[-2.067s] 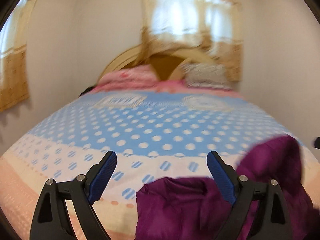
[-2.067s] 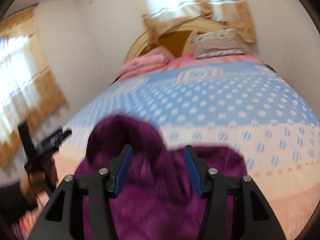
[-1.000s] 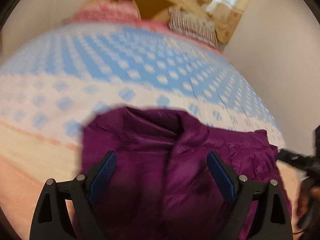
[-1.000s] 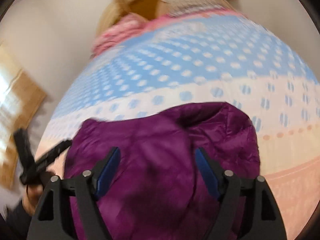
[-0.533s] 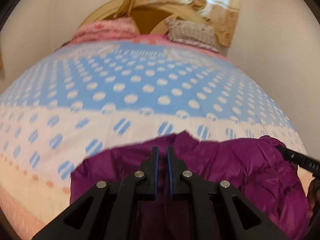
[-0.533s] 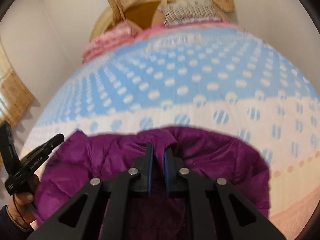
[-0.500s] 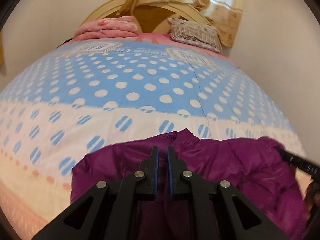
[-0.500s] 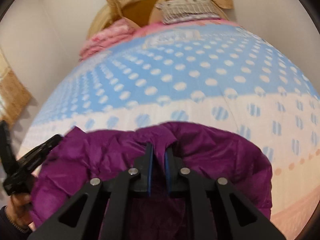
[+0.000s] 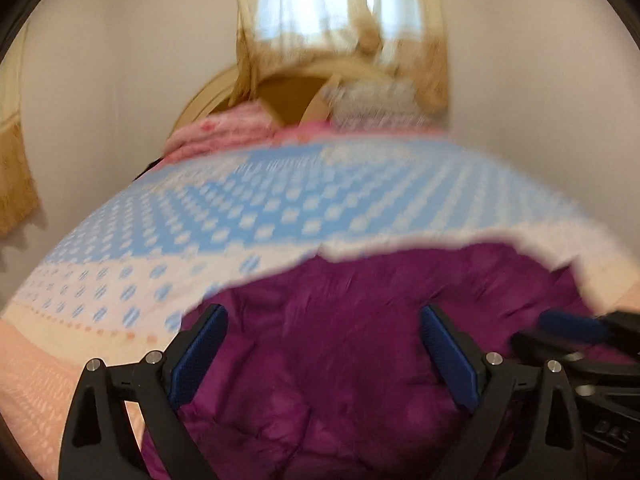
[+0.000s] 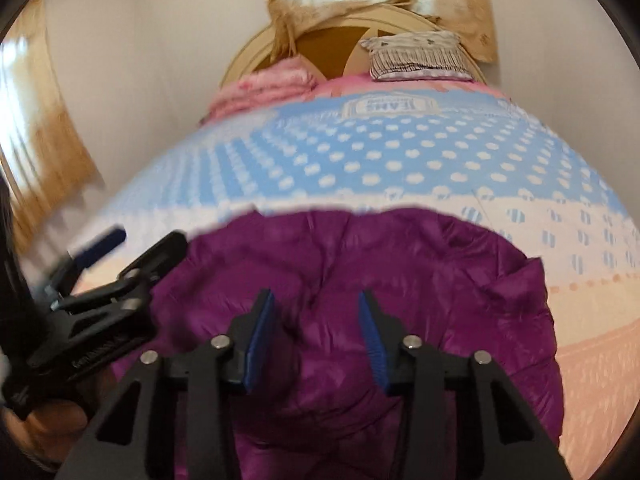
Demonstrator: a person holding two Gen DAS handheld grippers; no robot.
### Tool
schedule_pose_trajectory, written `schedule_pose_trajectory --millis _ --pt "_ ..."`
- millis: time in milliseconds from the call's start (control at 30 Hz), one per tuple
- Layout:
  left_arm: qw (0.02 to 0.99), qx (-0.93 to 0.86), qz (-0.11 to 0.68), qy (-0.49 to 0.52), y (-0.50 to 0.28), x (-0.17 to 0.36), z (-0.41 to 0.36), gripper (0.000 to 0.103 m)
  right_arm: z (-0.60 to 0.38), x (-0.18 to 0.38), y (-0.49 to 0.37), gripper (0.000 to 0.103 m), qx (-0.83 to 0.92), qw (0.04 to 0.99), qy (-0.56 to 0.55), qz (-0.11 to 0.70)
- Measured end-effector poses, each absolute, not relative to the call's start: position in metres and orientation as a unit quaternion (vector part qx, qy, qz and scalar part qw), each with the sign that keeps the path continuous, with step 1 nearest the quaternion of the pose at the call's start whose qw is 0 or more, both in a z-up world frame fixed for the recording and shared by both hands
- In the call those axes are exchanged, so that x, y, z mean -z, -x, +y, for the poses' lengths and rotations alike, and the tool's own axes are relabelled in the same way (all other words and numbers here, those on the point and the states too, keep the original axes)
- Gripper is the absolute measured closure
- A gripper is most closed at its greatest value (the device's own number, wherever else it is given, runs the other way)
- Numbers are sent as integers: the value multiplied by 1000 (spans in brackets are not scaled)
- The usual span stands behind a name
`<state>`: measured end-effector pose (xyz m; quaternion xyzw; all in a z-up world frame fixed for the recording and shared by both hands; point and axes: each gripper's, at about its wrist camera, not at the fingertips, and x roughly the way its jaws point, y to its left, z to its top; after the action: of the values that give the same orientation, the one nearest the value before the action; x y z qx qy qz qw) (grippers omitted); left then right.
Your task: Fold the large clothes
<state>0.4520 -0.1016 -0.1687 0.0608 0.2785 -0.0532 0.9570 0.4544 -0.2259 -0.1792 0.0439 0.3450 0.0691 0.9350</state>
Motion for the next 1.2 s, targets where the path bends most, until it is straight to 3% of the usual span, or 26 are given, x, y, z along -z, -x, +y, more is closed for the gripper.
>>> schedule_pose_trajectory --millis 100,333,1200 --pt "936 44 347 -44 -473 200 -97 6 -240 206 -461 61 -53 928 -66 362" --pt "920 47 386 -46 -491 215 -100 6 -243 218 -465 61 -51 929 -64 362" --pt "910 39 408 -64 -494 226 -110 5 -236 223 -465 61 -35 925 -41 376"
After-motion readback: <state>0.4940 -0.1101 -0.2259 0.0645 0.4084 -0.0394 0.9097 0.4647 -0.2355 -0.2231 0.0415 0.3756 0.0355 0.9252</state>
